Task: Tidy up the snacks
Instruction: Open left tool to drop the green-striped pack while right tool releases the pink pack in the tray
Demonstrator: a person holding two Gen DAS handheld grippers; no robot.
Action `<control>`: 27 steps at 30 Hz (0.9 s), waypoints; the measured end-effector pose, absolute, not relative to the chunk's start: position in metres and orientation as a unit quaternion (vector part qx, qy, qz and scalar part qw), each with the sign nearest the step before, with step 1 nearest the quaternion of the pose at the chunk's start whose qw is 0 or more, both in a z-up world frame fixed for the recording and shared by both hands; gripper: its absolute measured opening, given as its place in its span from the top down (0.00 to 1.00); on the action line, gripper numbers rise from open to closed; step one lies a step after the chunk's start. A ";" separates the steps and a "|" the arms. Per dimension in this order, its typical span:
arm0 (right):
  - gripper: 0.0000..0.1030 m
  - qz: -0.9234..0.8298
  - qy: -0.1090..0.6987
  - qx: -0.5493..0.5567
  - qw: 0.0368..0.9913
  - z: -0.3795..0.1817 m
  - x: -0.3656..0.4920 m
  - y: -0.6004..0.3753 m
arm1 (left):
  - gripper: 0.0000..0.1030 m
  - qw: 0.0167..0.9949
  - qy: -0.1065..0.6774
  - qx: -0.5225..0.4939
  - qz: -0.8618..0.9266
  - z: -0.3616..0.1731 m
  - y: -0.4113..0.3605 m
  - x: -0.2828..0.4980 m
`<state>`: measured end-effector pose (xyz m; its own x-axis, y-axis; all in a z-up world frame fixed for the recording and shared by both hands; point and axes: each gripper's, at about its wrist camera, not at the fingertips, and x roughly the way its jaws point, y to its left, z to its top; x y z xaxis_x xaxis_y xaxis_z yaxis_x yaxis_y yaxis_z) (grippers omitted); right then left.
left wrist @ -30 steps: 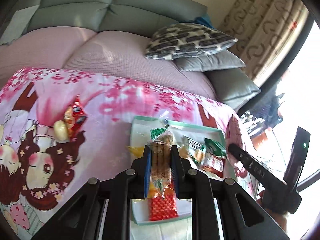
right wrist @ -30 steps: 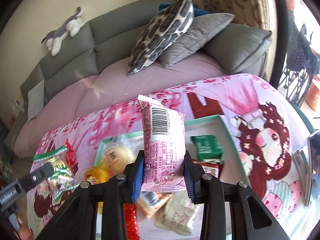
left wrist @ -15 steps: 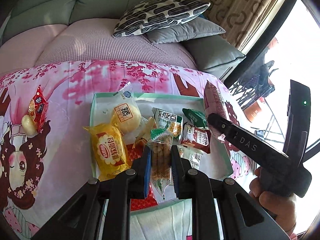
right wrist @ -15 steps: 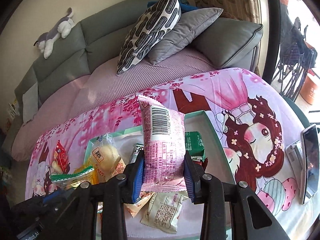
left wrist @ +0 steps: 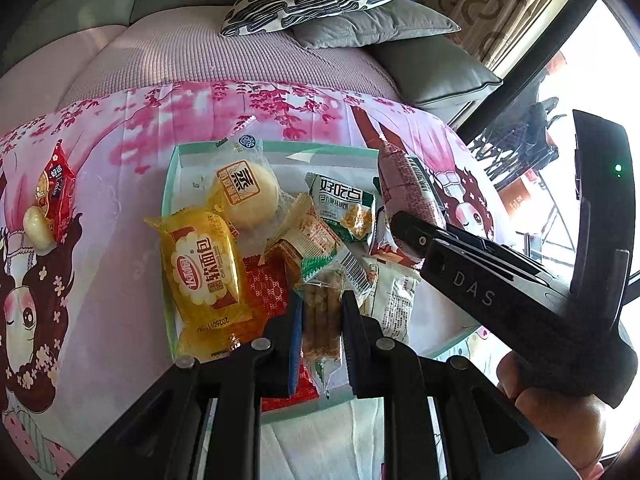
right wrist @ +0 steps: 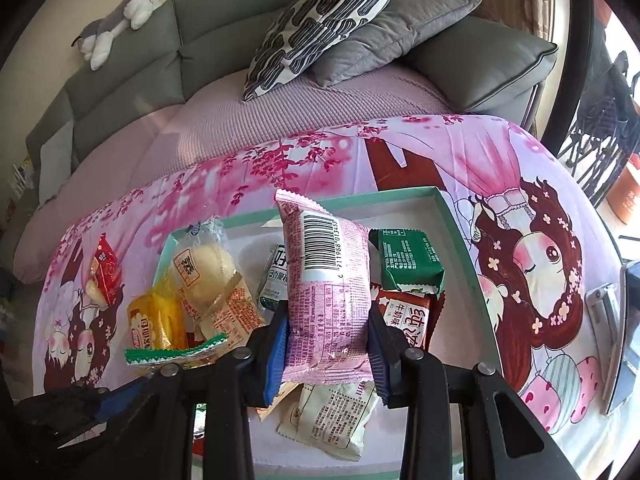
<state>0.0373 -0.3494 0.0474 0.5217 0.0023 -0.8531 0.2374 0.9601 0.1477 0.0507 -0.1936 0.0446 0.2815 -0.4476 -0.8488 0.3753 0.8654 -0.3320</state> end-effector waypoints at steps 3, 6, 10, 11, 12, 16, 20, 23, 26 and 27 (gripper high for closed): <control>0.63 -0.070 0.492 0.118 0.860 0.044 0.038 -0.348 | 0.81 0.800 0.545 -0.028 -0.250 0.041 -0.193 0.052; 0.63 -0.069 0.498 0.115 0.857 0.041 0.039 -0.347 | 0.81 0.797 0.550 -0.027 -0.247 0.038 -0.192 0.054; 0.63 -0.069 0.504 0.111 0.854 0.039 0.040 -0.346 | 0.81 0.795 0.556 -0.024 -0.242 0.033 -0.191 0.056; 0.63 -0.069 0.505 0.111 0.853 0.039 0.041 -0.346 | 0.81 0.795 0.556 -0.026 -0.242 0.033 -0.191 0.056; 0.63 -0.069 0.507 0.110 0.852 0.038 0.041 -0.345 | 0.81 0.794 0.557 -0.028 -0.242 0.033 -0.190 0.057; 0.62 -0.068 0.512 0.109 0.849 0.037 0.042 -0.344 | 0.81 0.793 0.561 -0.030 -0.236 0.030 -0.188 0.058; 0.61 -0.070 0.516 0.106 0.847 0.036 0.043 -0.344 | 0.78 0.791 0.565 -0.030 -0.233 0.030 -0.188 0.058; 0.57 -0.069 0.518 0.107 0.846 0.036 0.043 -0.343 | 0.68 0.790 0.567 -0.025 -0.232 0.031 -0.189 0.057; 0.42 -0.069 0.516 0.110 0.847 0.036 0.043 -0.344 | 0.57 0.793 0.563 -0.023 -0.233 0.035 -0.189 0.055; 0.40 -0.069 0.516 0.109 0.847 0.037 0.043 -0.344 | 0.55 0.794 0.561 -0.022 -0.233 0.037 -0.188 0.055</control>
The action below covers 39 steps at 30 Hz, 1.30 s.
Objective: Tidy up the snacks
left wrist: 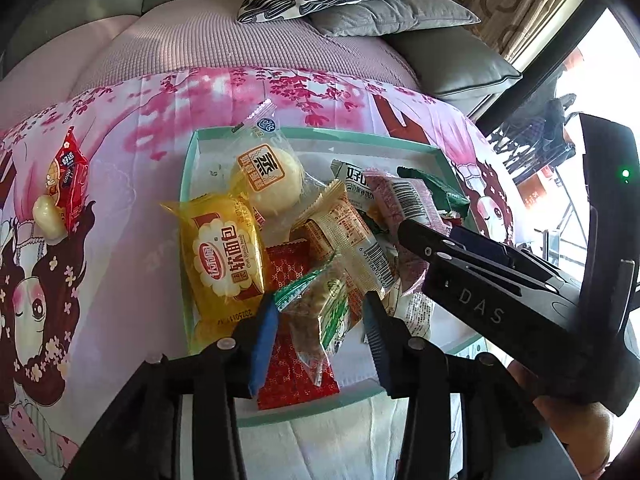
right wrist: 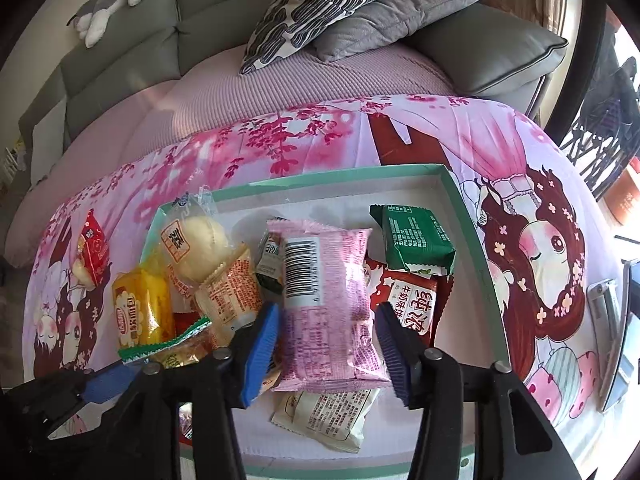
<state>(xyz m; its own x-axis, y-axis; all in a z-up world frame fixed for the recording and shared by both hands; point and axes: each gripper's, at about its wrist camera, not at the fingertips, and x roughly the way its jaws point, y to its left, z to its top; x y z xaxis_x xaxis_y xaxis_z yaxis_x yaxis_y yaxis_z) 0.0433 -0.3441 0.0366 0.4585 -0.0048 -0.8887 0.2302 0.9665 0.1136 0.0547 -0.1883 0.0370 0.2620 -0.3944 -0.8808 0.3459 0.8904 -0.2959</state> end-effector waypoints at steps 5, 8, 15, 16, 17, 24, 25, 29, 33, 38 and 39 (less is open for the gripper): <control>0.21 -0.067 0.513 0.110 0.849 0.037 0.043 -0.344 | 0.44 0.802 0.549 -0.028 -0.233 0.049 -0.180 0.056; 0.14 -0.064 0.507 0.108 0.853 0.039 0.044 -0.342 | 0.40 0.816 0.534 -0.032 -0.218 0.060 -0.167 0.060; 0.00 -0.040 0.470 0.108 0.875 0.057 0.048 -0.327 | 0.17 0.858 0.500 -0.080 -0.090 0.065 -0.085 0.085; 0.00 -0.033 0.464 0.107 0.879 0.059 0.050 -0.323 | 0.12 0.864 0.491 -0.089 -0.062 0.065 -0.067 0.089; 0.00 -0.027 0.459 0.106 0.882 0.062 0.052 -0.318 | 0.11 0.869 0.483 -0.097 -0.039 0.064 -0.052 0.091; 0.00 0.036 0.447 0.087 0.890 0.072 0.073 -0.270 | 0.02 0.881 0.444 -0.134 0.090 0.055 0.034 0.105; 0.00 0.049 0.445 0.085 0.890 0.073 0.077 -0.260 | 0.02 0.881 0.443 -0.135 0.099 0.053 0.039 0.106; 0.00 0.095 0.446 0.074 0.887 0.076 0.096 -0.219 | 0.02 0.871 0.461 -0.138 0.102 0.037 0.049 0.119; 0.00 0.140 0.455 0.093 0.874 0.067 0.126 -0.184 | 0.02 0.864 0.474 -0.137 0.103 0.020 0.053 0.131; 0.00 0.172 0.487 0.108 0.849 0.042 0.160 -0.148 | 0.02 0.851 0.490 -0.156 0.110 -0.003 0.065 0.142; 0.00 0.176 0.492 0.112 0.845 0.038 0.166 -0.143 | 0.02 0.849 0.493 -0.153 0.114 -0.007 0.066 0.143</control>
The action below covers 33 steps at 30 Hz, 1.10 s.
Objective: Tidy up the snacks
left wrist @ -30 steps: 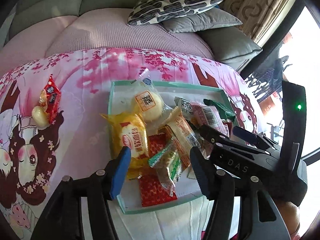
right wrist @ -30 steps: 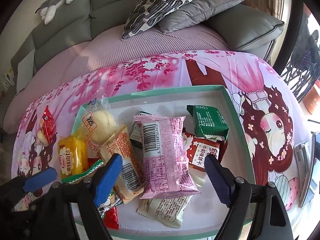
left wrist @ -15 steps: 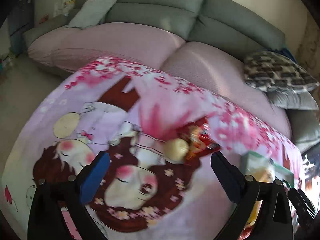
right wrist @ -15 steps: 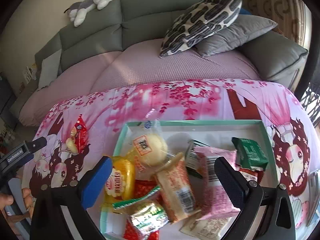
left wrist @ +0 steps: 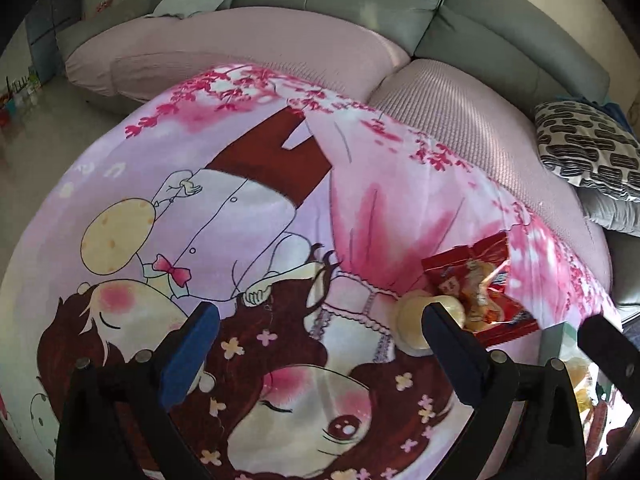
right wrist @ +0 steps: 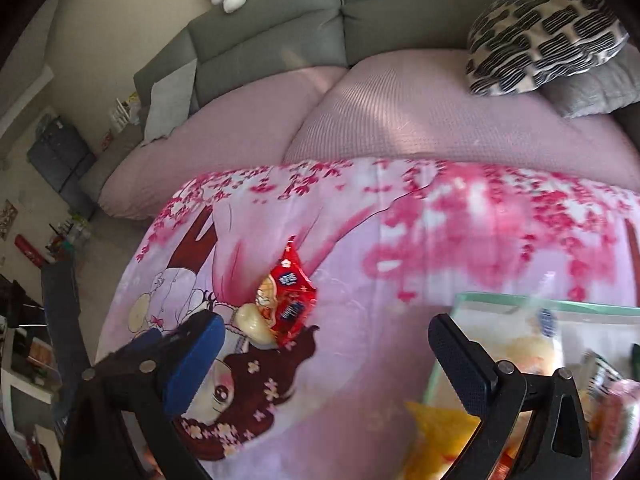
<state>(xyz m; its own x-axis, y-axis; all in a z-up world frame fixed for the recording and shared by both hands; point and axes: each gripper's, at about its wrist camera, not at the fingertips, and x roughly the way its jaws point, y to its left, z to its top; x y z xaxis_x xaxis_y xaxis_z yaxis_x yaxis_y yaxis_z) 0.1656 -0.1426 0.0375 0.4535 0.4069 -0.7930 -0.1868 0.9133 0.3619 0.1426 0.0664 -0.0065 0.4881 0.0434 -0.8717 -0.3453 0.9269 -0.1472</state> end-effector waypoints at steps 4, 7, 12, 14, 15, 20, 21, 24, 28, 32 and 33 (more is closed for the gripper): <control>0.03 0.177 0.512 0.116 0.832 0.020 0.183 -0.125 | 0.02 0.839 0.505 -0.150 0.138 -0.015 0.075 0.143; 0.09 0.178 0.525 0.115 0.824 0.010 0.192 -0.116 | 0.02 0.832 0.513 -0.153 0.142 -0.021 0.081 0.144; 0.15 0.183 0.540 0.109 0.814 -0.001 0.198 -0.102 | 0.02 0.829 0.519 -0.152 0.141 -0.024 0.084 0.145; 0.20 0.184 0.545 0.108 0.811 -0.005 0.200 -0.098 | 0.02 0.829 0.521 -0.151 0.139 -0.024 0.084 0.145; 0.25 0.185 0.548 0.107 0.809 -0.007 0.200 -0.098 | 0.02 0.828 0.522 -0.150 0.138 -0.024 0.084 0.145; 0.48 0.180 0.555 0.121 0.803 -0.014 0.200 -0.105 | 0.02 0.828 0.524 -0.157 0.125 -0.023 0.084 0.148; 0.48 0.177 0.556 0.123 0.803 -0.014 0.200 -0.108 | 0.02 0.828 0.524 -0.160 0.120 -0.022 0.083 0.147; 0.48 0.172 0.556 0.127 0.803 -0.014 0.198 -0.116 | 0.02 0.830 0.523 -0.165 0.102 -0.019 0.079 0.148; 0.48 0.153 0.558 0.130 0.805 -0.013 0.197 -0.130 | 0.02 0.838 0.518 -0.158 0.070 -0.013 0.067 0.150; 0.48 0.140 0.561 0.136 0.804 -0.012 0.201 -0.143 | 0.02 0.845 0.517 -0.134 0.032 -0.010 0.049 0.154; 0.48 0.138 0.563 0.138 0.803 -0.013 0.202 -0.145 | 0.02 0.845 0.519 -0.124 0.027 -0.011 0.043 0.156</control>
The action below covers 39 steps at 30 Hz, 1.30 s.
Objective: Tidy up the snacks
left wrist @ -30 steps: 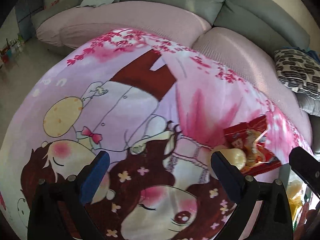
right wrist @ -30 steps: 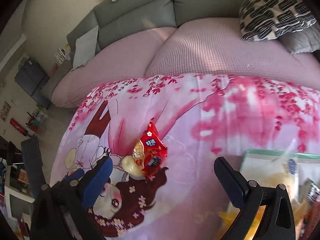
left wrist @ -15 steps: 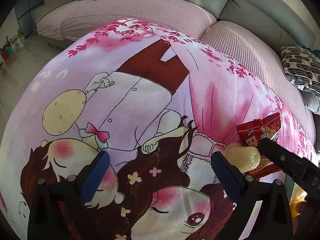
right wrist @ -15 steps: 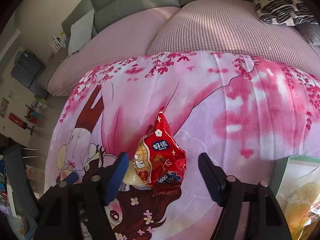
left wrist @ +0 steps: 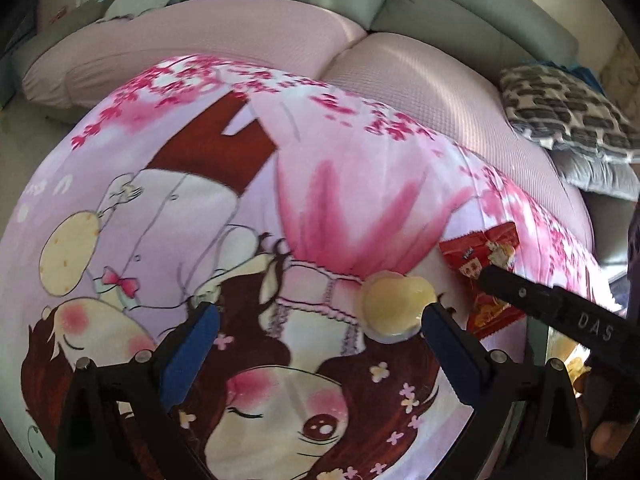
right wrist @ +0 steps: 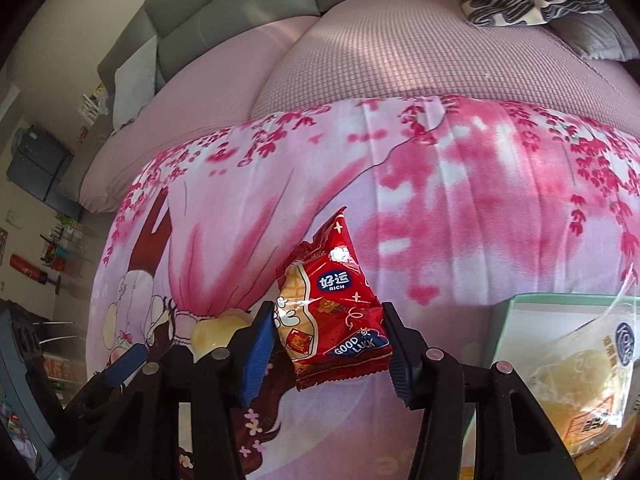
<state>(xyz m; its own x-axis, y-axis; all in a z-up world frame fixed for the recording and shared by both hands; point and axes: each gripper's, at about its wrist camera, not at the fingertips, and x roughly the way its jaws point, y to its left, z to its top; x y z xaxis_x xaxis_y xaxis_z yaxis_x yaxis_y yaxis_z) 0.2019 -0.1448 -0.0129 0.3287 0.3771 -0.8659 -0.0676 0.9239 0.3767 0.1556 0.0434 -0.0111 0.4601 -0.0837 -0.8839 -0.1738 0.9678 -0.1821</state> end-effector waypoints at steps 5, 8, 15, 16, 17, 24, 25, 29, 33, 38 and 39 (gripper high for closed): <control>0.48 0.138 0.569 0.136 0.799 -0.014 0.204 -0.151 | 0.02 0.842 0.532 -0.090 0.002 -0.022 0.020 0.163; 0.47 0.139 0.572 0.136 0.797 -0.014 0.203 -0.152 | 0.09 0.842 0.536 -0.061 -0.009 -0.029 0.006 0.168; 0.47 0.140 0.575 0.135 0.795 -0.014 0.203 -0.153 | 0.27 0.843 0.538 -0.007 0.000 -0.034 -0.007 0.173; 0.47 0.140 0.575 0.135 0.795 -0.014 0.202 -0.153 | 0.38 0.845 0.535 -0.005 -0.002 -0.032 -0.007 0.173; 0.47 0.140 0.574 0.136 0.795 -0.014 0.201 -0.154 | 0.43 0.846 0.533 -0.006 -0.005 -0.031 -0.007 0.173; 0.48 0.140 0.574 0.136 0.795 -0.012 0.199 -0.153 | 0.53 0.850 0.526 -0.018 -0.013 -0.027 -0.003 0.172; 0.48 0.140 0.572 0.137 0.797 -0.010 0.196 -0.153 | 0.53 0.850 0.526 -0.025 -0.015 -0.026 -0.001 0.171; 0.48 0.145 0.564 0.144 0.800 -0.004 0.187 -0.155 | 0.53 0.849 0.528 -0.036 -0.013 -0.023 0.001 0.165; 0.52 0.150 0.550 0.161 0.806 0.009 0.175 -0.161 | 0.53 0.850 0.524 -0.050 -0.010 -0.011 0.005 0.153; 0.52 0.154 0.529 0.178 0.815 0.029 0.150 -0.176 | 0.53 0.860 0.506 -0.055 -0.020 0.011 -0.001 0.137; 0.52 0.154 0.523 0.184 0.818 0.034 0.142 -0.181 | 0.53 0.863 0.502 -0.054 -0.025 0.016 -0.003 0.135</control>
<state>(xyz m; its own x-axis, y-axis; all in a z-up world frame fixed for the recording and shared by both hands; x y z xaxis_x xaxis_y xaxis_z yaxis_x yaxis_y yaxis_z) 0.1422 -0.1807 0.0342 0.4052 0.4437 -0.7993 -0.0593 0.8852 0.4614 0.1347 -0.0030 0.0159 0.4953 -0.0976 -0.8633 -0.0116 0.9928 -0.1189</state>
